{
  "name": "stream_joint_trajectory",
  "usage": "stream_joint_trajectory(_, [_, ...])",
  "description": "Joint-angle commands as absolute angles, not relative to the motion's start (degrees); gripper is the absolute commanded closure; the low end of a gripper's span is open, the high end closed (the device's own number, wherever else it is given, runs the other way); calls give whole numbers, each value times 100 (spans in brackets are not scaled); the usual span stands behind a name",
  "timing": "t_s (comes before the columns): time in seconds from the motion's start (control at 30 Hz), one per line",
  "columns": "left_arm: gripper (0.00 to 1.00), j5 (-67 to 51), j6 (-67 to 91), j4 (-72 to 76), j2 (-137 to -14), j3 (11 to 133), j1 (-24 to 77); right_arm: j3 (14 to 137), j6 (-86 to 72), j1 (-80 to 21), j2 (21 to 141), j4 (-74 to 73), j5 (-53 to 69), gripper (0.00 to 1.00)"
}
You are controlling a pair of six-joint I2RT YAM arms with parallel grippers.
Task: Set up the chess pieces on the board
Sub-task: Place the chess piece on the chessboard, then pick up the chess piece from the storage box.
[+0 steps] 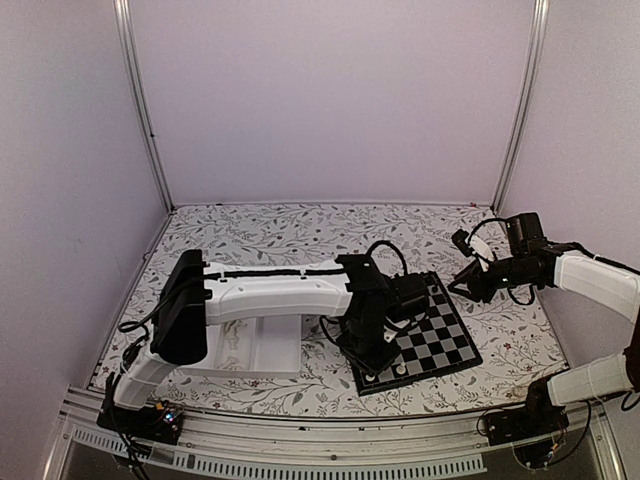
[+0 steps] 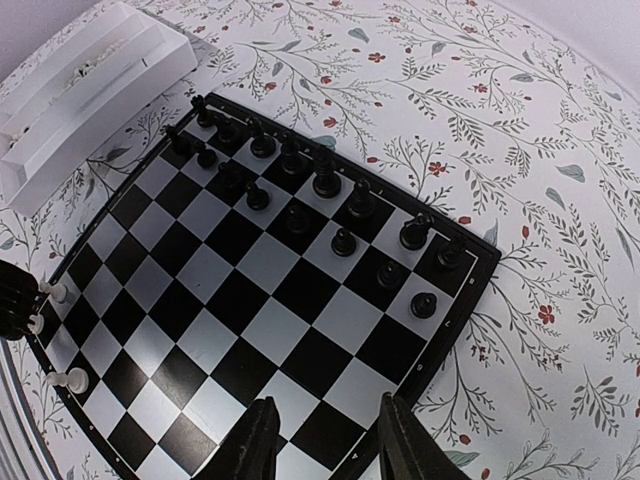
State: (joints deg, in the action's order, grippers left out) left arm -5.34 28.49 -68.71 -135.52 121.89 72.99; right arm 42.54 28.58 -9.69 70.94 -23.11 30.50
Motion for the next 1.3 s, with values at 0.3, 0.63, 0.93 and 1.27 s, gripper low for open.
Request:
stream_joint_trajectory(0.3, [78,-578,2829,-6839,-13643,12163,7369,4298,2935,-956,7005,-2372,3129,63])
stream_joint_trajectory(0.63, [70,878,2943,-6996,-12323,11753,7312,4306,2927,-958,7022,-2395,3179,63])
stream_joint_trajectory(0.93, [72,1680,3893,-6372,-9811,8129,6248,4320,3193,-981,6697,-2510,3505,63])
stream_joint_trajectory(1.27, [72,1511,4347,-5792,-9486,6719,5370,4344,3152,-1138,6972,-2496,3602,63])
